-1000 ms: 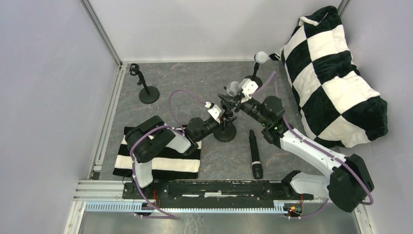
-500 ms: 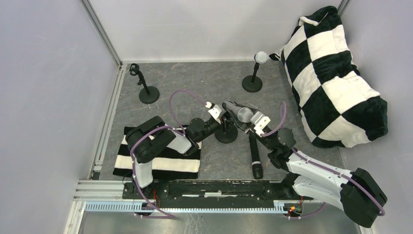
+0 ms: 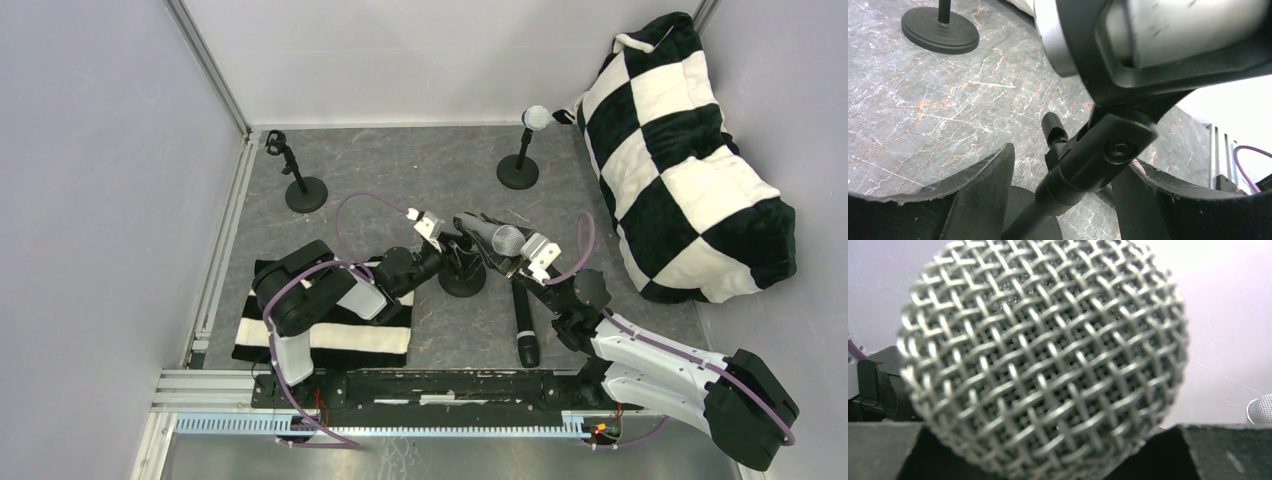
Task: Attach the microphones to the stand
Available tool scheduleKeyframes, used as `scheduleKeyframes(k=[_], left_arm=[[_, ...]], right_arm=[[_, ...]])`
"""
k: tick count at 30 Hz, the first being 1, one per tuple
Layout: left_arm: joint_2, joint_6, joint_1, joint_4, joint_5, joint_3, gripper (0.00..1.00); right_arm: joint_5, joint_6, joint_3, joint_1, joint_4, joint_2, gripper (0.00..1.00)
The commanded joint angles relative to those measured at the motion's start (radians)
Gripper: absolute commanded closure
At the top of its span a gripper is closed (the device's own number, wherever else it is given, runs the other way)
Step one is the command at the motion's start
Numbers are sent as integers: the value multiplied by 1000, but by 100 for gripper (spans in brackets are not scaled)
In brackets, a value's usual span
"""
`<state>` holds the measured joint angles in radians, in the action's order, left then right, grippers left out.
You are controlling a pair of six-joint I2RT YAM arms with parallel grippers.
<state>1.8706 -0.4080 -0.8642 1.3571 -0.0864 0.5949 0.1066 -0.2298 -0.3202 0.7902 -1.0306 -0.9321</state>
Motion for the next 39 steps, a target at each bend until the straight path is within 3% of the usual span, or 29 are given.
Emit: scheduleKeyframes(k=[1, 11, 16, 20, 26, 32, 36, 39], left_arm=[[-80, -65, -5, 115, 42, -30, 25], [-169, 30, -44, 51, 141, -5, 29], [-156, 32, -44, 48, 156, 9, 50], [-144, 26, -44, 48, 157, 13, 74], [-127, 16, -44, 48, 160, 14, 97], [-123, 43, -43, 0, 150, 26, 98], [-131, 83, -45, -36, 148, 23, 98], [-144, 104, -45, -57, 146, 22, 98]], right_arm=[[-21, 78, 40, 9, 137, -7, 100], [-36, 90, 36, 9, 142, -10, 100], [-35, 93, 36, 9, 146, -9, 100], [-33, 82, 42, 10, 147, -2, 100], [-27, 76, 65, 9, 151, 29, 100], [-75, 97, 31, 9, 278, 53, 100], [-136, 103, -80, 9, 479, -21, 100], [-167, 98, -102, 6, 514, -70, 100]])
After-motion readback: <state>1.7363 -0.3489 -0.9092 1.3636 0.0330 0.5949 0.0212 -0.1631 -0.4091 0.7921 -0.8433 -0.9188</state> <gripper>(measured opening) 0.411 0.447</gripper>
